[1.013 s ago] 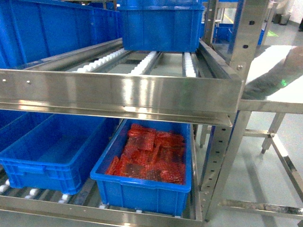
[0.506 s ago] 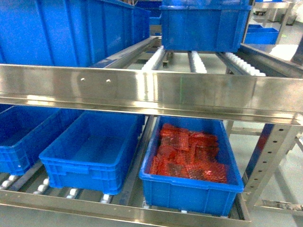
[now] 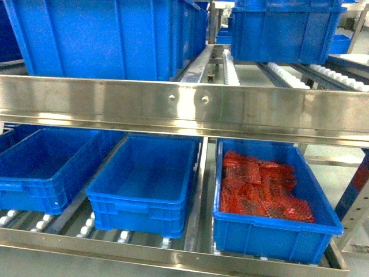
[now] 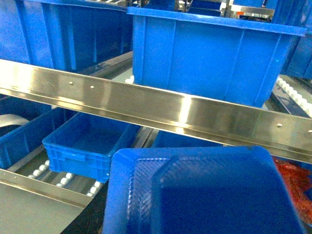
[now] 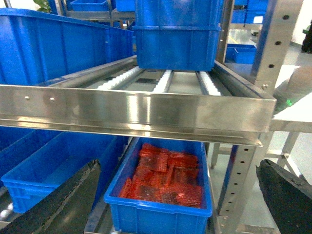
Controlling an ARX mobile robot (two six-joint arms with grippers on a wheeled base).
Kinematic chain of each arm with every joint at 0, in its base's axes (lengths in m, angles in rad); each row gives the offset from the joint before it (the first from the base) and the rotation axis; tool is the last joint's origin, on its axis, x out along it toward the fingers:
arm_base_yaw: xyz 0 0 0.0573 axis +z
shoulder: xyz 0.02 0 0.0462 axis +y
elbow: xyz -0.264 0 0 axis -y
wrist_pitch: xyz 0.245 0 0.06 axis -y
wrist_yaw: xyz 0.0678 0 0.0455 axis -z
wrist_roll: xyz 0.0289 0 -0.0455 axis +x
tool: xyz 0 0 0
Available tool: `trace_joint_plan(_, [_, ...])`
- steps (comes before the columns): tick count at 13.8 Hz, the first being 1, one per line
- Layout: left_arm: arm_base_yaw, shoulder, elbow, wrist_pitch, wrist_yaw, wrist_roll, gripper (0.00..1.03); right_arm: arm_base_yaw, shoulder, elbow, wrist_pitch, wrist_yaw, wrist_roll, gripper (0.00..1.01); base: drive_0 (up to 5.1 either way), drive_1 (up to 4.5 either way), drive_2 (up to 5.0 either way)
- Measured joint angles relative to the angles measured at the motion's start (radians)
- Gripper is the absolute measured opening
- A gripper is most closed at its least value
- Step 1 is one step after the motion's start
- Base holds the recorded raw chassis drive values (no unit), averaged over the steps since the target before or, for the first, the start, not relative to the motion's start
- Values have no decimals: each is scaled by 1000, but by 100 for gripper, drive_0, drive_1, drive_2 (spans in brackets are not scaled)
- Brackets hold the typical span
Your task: Pick blue part to blue bin on bottom shelf
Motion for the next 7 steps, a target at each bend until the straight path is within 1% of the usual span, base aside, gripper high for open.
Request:
trace_joint_plan(6, [5,0,0,-2,-9,0,43,0,0,0,0,-3,0,98,-501,244,244])
trace_joint_plan(7, [4,0,0,0,-3,0,43,0,0,0,2,-3,0,98,-501,244,244])
